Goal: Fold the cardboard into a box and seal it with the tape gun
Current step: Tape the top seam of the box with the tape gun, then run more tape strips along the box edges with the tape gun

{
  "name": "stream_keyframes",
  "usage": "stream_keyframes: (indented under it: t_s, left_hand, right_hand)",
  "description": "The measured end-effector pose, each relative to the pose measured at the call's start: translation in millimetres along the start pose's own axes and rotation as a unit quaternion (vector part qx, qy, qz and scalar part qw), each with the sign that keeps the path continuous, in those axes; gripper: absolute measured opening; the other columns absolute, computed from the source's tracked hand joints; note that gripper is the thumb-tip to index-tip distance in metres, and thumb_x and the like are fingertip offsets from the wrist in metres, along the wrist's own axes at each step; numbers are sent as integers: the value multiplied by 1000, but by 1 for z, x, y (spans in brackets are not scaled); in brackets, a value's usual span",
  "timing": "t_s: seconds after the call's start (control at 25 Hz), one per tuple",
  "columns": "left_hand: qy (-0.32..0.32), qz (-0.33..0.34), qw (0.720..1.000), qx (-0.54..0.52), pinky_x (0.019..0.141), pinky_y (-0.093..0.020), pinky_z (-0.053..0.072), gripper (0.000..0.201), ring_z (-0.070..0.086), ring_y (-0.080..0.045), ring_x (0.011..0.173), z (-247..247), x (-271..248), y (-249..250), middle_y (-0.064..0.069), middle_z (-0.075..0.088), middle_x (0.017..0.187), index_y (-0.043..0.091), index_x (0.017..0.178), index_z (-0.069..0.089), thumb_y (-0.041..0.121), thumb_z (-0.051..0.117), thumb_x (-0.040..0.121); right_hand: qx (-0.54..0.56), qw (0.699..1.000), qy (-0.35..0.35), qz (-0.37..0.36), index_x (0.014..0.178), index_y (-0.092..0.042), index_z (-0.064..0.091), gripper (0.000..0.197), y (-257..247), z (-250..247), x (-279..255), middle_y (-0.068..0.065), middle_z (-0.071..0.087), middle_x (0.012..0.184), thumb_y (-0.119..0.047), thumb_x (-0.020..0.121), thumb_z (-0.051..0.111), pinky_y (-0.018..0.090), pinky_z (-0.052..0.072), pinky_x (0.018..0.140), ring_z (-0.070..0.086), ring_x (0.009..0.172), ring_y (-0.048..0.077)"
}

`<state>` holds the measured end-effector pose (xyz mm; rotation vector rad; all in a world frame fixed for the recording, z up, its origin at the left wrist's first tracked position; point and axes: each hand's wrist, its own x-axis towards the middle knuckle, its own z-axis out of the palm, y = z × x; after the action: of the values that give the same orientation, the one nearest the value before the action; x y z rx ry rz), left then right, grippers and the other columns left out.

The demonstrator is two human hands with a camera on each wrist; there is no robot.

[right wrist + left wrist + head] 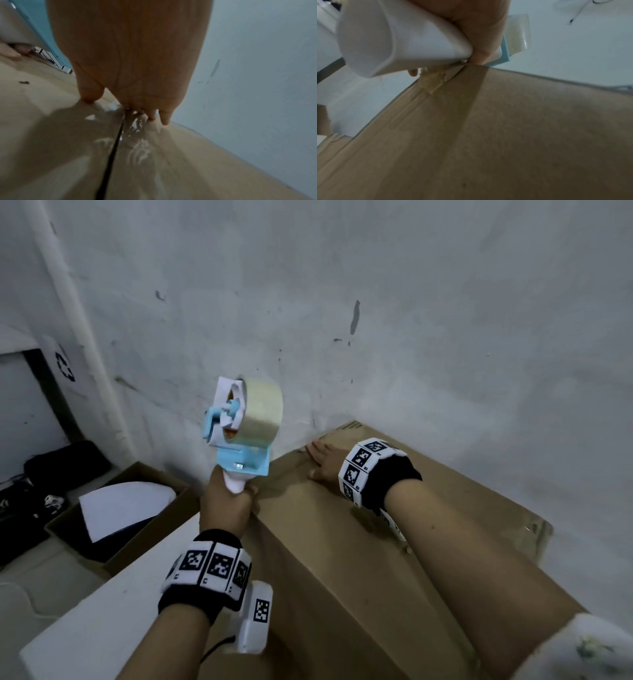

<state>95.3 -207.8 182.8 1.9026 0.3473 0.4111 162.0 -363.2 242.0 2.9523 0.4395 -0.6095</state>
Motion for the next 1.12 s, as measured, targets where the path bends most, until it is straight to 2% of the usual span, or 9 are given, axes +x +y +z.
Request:
stream_keyframes:
  t_s: [0.08,0.24,0.44,0.64,0.72,0.8,0.92,1.04,1.12]
  left_hand:
    - [-3,7,999,43,84,-35,38,27,53,-36,104,0,-2,8,-20,57,111,4,111,49,7,54,85]
    - [-4,-1,997,75,93,-44,42,33,52,-41,110,1,-4,11,-24,56,117,3,115,47,8,56,84]
    - [-23,4,991,132,95,-45,41,40,51,-44,112,0,-2,9,-27,54,122,3,121,46,14,57,84]
    - [-23,5,985,173,91,-45,44,32,54,-46,106,-3,-9,21,-31,56,117,-2,113,53,14,56,85]
    - [-21,46,975,215,89,-45,44,28,56,-46,101,-8,-20,28,-34,59,109,-6,102,57,17,57,86]
    - [15,97,963,250,92,-47,45,26,56,-45,97,-14,-33,34,-33,61,101,-5,91,59,20,58,84]
    - [78,73,976,188,92,-50,45,35,49,-46,109,-21,-66,43,-31,54,114,-6,106,54,20,57,83]
    - [33,90,994,52,87,-42,48,44,57,-42,101,-16,-125,69,-22,61,109,11,113,48,36,59,79]
    - [-7,164,986,16,80,-29,49,41,61,-31,88,-13,-164,84,-12,64,98,14,106,52,40,59,76]
  right_hand:
    - [-1,1000,-18,-8,150,-9,-11,66,8,8,-17,8,-11,160,-31,102,29,28,4,116,-5,148,22]
    - [-17,998,-56,21,151,-11,-7,67,33,37,-78,7,-10,161,-41,101,26,35,3,119,-5,148,23]
    - [-8,995,-83,59,152,-17,-3,76,62,68,-156,1,-7,161,-57,95,30,36,2,120,-1,149,19]
    - [32,990,-122,63,151,-13,-10,76,87,86,-221,4,-13,160,-50,98,30,37,0,119,-6,148,18]
    - [53,993,-88,59,151,-15,-8,75,92,97,-237,3,-12,161,-51,97,29,41,-3,119,-6,148,18]
    - [78,995,-27,56,152,-17,-3,72,95,110,-247,1,-7,161,-51,97,30,42,-5,119,-4,149,16]
    - [152,982,106,40,152,-21,13,65,90,119,-261,1,9,161,-47,97,36,44,1,120,10,148,16]
    - [309,921,234,-44,145,-26,34,57,58,105,-271,1,40,150,-44,93,48,42,29,115,39,137,17]
    - [425,869,228,-111,142,-23,41,55,26,93,-279,2,51,140,-44,92,50,36,38,108,49,126,16]
